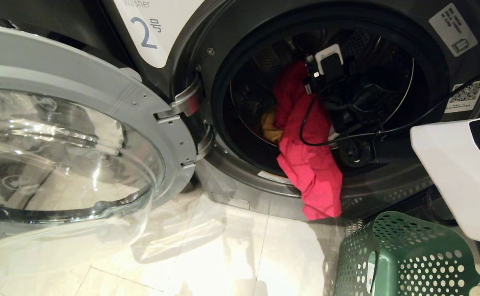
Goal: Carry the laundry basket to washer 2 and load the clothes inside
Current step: Place the clothes into the washing machine
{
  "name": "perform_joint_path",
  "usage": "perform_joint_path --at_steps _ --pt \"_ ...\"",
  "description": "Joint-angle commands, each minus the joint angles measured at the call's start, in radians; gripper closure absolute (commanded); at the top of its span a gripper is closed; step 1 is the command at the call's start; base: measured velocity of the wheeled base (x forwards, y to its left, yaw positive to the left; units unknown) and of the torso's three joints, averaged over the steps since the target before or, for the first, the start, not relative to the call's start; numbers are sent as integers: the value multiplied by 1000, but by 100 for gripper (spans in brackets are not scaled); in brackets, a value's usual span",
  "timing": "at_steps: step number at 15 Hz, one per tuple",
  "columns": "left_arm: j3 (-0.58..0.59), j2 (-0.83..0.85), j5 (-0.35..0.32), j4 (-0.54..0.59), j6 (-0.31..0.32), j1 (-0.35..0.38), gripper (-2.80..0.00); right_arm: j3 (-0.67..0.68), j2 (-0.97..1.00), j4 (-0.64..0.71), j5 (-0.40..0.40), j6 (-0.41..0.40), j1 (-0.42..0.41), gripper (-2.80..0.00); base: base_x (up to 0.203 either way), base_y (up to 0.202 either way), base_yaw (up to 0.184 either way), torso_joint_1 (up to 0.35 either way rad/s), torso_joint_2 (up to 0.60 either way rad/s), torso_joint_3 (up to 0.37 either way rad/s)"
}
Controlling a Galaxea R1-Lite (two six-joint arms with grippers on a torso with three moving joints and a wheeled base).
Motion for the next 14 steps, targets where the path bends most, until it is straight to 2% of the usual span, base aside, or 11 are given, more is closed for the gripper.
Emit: perform_joint_path --at_steps 1,5,8,11,14 --pt "2 2 0 0 0 0 0 16 -13 2 1 -3 5 -280 0 0 0 0 0 0" --pt "2 2 0 0 0 0 0 144 -66 15 -3 1 19 -280 0 0 0 0 0 0" --pt "2 2 0 0 0 0 0 361 -185 110 -6 35 27 -280 0 0 0 0 0 0" --pt "2 2 0 0 0 0 0 626 -349 242 -11 177 54 -280 0 0 0 0 0 0" --pt "2 2 0 0 0 0 0 861 -549 374 -49 356 133 -280 0 0 0 0 0 0"
